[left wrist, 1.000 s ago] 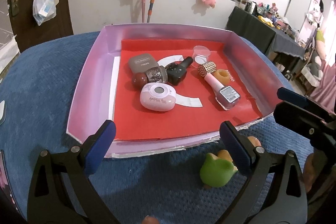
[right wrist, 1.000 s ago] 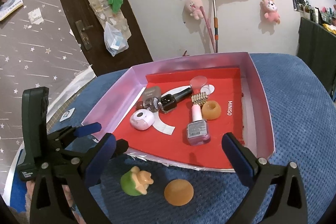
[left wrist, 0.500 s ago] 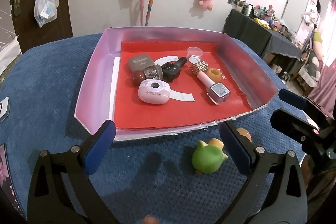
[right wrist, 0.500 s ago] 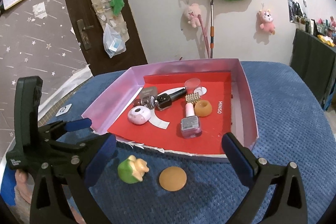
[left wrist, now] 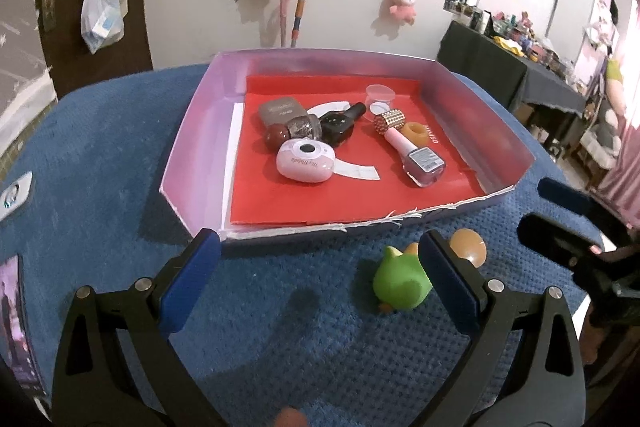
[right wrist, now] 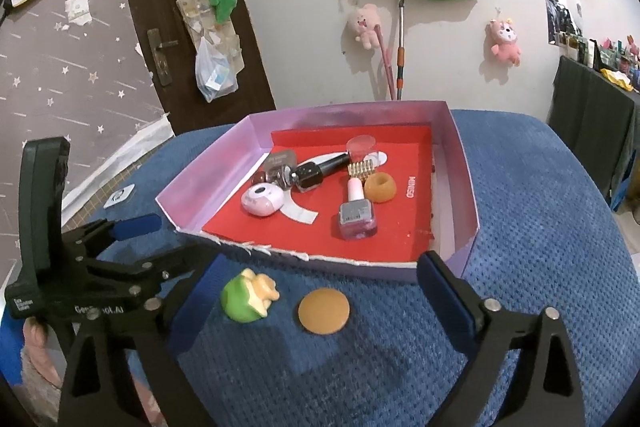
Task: Organize rigid objects
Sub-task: 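Withdraw both tools back toward the green frog toy and orange sponge, then grasp the green frog toy with left tool while right tool grasps the orange sponge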
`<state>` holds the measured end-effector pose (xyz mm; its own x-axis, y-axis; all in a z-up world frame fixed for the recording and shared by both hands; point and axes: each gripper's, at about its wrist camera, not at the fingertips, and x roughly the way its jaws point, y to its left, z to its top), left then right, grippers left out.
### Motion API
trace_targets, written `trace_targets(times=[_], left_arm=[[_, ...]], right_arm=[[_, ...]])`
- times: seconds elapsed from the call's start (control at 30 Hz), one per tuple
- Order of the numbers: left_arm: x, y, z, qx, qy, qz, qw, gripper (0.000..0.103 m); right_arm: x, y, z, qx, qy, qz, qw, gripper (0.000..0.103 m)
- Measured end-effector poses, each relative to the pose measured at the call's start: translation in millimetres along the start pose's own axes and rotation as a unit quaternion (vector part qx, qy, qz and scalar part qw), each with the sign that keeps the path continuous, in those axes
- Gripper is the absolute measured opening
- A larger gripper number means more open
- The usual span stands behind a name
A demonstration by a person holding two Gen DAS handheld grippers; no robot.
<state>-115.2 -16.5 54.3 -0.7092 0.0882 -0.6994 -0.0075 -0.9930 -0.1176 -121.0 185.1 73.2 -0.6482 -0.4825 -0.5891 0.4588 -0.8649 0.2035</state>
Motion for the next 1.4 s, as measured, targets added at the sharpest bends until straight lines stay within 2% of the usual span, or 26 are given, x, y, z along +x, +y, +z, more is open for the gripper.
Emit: trace_targets(times=[0.27,0.5,0.57,0.7,0.87,1.4], left_arm=[[-4.1,0.6,-11.7,-0.005,0.004,-0.024,0.9997,0.099],[-8.4,-11.8,-22.6,0.020,0.004,-0.045,0.9988,0.098],[-8.6,-15.8,-24.7,0.027,0.005,-0.048,0.9985,0.096],[-3.3,-21.6,-28.4,0.031,0.016,-0.062,0.9975,0.093],[8.9,-25.6,-32.7,0.032,0.034,-0.076,0.9961,0.085],[39.3,-34.5,-35.7,0.058,0.059,-0.064,0.9945,0.085]], right_arm=[[4.2,-1.3,-12.3,-0.002,0.018,0.000,1.000,0.075],[8.9,-2.7,-22.1,0.000,0.030,-0.003,1.000,0.066],[11.5,-3.6,-25.4,0.000,0.035,-0.009,0.999,0.059],[17.1,-6.6,-30.7,-0.001,0.044,-0.018,0.999,0.053],[27.3,-8.0,-35.0,-0.003,0.057,-0.015,0.998,0.051],[54.2,-0.1,-32.9,-0.033,0.091,0.010,0.995,0.051]])
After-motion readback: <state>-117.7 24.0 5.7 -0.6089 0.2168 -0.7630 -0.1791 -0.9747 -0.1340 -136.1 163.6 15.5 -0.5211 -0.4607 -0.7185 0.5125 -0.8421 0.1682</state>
